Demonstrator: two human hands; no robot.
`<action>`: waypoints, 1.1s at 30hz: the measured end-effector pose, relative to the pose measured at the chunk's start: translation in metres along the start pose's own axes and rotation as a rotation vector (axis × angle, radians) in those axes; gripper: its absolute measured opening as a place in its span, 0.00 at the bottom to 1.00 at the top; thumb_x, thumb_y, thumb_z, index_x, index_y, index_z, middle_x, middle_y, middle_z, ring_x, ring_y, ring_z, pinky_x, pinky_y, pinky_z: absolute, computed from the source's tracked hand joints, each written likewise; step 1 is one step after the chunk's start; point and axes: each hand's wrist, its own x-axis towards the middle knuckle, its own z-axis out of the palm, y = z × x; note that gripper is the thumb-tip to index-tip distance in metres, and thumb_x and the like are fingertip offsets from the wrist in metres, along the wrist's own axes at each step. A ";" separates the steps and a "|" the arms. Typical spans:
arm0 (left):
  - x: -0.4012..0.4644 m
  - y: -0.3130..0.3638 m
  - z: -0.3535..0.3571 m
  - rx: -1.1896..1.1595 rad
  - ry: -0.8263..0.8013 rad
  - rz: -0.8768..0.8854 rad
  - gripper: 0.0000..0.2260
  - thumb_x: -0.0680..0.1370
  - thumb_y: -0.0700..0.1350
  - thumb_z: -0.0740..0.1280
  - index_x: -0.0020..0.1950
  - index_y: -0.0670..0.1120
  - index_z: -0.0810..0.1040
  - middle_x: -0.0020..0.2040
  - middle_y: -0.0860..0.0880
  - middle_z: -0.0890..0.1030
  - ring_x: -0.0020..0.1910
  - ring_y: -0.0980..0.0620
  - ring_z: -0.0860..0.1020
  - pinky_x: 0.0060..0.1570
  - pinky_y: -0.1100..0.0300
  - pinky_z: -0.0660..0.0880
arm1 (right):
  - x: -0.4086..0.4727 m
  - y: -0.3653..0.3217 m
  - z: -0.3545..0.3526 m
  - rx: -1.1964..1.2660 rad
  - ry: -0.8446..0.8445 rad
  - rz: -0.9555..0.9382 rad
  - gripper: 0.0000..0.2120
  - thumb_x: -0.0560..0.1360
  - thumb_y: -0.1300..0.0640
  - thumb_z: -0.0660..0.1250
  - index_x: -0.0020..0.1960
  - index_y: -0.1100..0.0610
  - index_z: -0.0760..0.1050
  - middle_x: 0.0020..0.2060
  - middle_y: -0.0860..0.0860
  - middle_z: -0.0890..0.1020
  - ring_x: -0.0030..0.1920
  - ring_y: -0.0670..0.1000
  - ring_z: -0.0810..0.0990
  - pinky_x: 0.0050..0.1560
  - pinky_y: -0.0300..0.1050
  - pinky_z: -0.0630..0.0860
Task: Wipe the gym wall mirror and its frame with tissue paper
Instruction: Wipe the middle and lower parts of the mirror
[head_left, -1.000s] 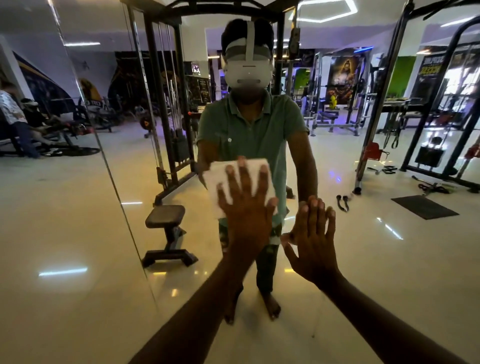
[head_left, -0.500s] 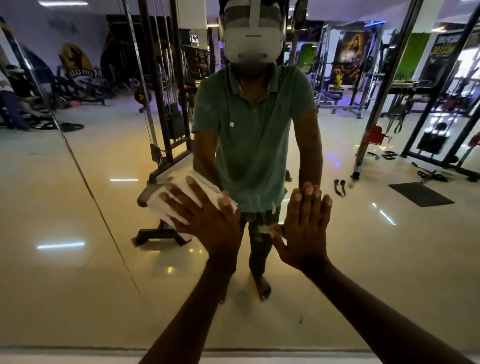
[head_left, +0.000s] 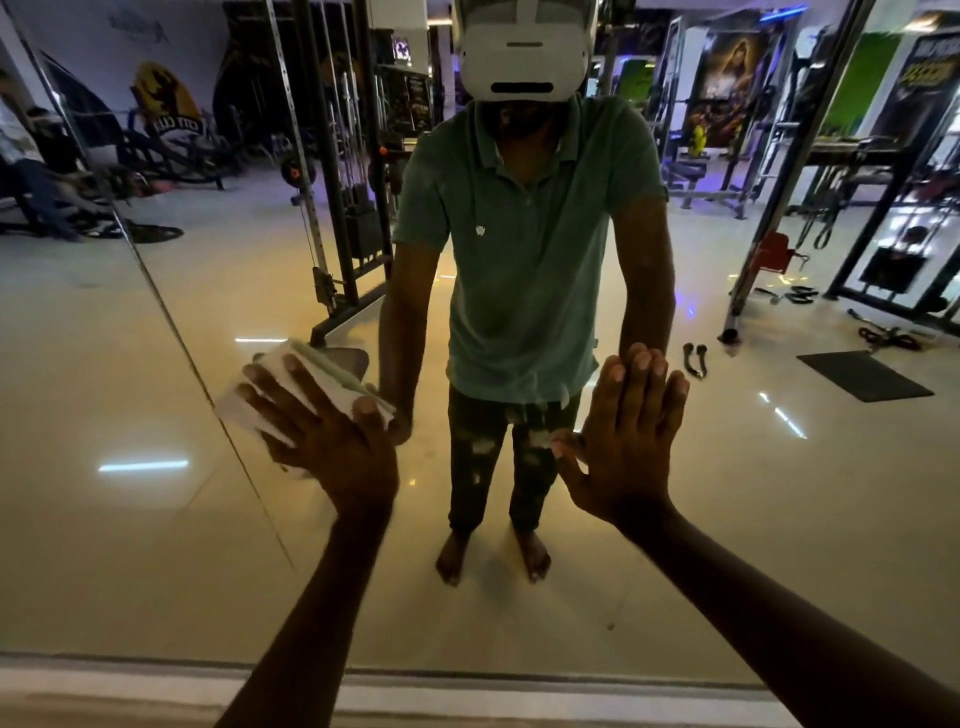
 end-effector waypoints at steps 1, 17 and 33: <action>-0.015 0.024 0.007 -0.022 0.029 -0.049 0.35 0.84 0.66 0.42 0.84 0.46 0.46 0.82 0.33 0.54 0.82 0.31 0.51 0.79 0.33 0.49 | 0.000 -0.001 0.000 0.000 0.004 0.008 0.56 0.69 0.40 0.77 0.83 0.64 0.51 0.84 0.61 0.48 0.84 0.65 0.48 0.82 0.66 0.45; -0.073 0.092 0.028 0.025 -0.054 0.027 0.35 0.84 0.64 0.45 0.84 0.45 0.41 0.83 0.32 0.50 0.81 0.29 0.49 0.78 0.31 0.47 | -0.056 0.084 -0.018 0.003 -0.176 -0.064 0.48 0.80 0.36 0.60 0.84 0.62 0.40 0.84 0.61 0.41 0.84 0.64 0.42 0.82 0.64 0.40; -0.094 0.099 0.032 0.048 -0.046 0.043 0.36 0.84 0.66 0.46 0.84 0.46 0.42 0.81 0.32 0.51 0.80 0.29 0.50 0.76 0.28 0.49 | -0.062 0.076 0.003 0.084 -0.068 0.008 0.48 0.77 0.36 0.67 0.82 0.64 0.51 0.83 0.62 0.52 0.84 0.63 0.47 0.82 0.64 0.43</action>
